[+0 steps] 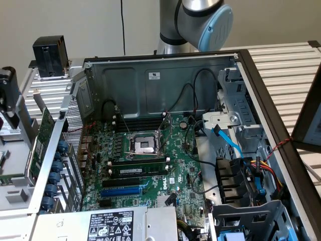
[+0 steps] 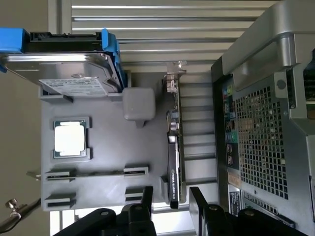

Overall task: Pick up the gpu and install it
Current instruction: 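Pick up the gpu and move the gpu toward the slot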

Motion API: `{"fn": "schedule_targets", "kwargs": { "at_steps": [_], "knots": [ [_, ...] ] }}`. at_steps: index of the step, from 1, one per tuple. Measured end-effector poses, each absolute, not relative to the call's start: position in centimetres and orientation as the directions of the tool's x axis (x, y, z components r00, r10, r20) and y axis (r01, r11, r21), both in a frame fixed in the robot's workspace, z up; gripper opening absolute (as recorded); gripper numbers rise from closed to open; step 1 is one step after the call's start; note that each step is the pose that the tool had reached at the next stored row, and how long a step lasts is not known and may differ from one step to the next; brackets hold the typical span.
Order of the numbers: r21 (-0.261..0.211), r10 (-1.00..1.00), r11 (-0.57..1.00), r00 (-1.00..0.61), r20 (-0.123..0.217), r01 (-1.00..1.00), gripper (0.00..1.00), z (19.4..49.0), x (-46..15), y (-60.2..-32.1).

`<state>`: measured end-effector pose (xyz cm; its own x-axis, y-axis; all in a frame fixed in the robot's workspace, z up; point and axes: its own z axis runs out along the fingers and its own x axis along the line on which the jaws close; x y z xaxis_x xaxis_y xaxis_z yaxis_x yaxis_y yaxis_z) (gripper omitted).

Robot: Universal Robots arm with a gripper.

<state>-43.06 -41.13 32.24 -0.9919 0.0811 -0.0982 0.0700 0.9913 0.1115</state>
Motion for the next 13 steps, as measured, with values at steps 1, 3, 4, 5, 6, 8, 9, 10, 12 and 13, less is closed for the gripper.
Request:
{"fn": "schedule_targets", "kwargs": {
  "at_steps": [1,3,4,5,6,8,9,10,12,13],
  "knots": [
    [0.113,0.085,0.991,-0.991,-0.098,0.074,0.42,32.1,-43.0,-41.1],
    [0.114,0.094,0.990,-0.991,-0.099,0.082,0.44,31.7,-43.0,-41.2],
    [0.114,0.097,0.990,-0.990,-0.098,0.086,0.51,31.5,-42.9,-41.2],
    [0.114,0.100,0.990,-0.990,-0.098,0.089,0.51,31.4,-42.7,-41.2],
    [0.114,0.102,0.989,-0.990,-0.098,0.090,0.51,31.2,-42.5,-41.2],
    [0.114,0.104,0.989,-0.990,-0.099,0.092,0.51,30.8,-41.9,-41.1],
    [0.115,0.105,0.989,-0.990,-0.098,0.093,0.51,30.6,-41.6,-41.1],
    [0.116,0.106,0.989,-0.989,-0.099,0.094,0.51,30.4,-41.4,-41.1],
    [0.116,0.107,0.989,-0.989,-0.098,0.095,0.51,30.1,-41.4,-41.1],
    [0.116,0.107,0.989,-0.989,-0.098,0.095,0.51,29.9,-41.4,-41.1]
  ]
}}
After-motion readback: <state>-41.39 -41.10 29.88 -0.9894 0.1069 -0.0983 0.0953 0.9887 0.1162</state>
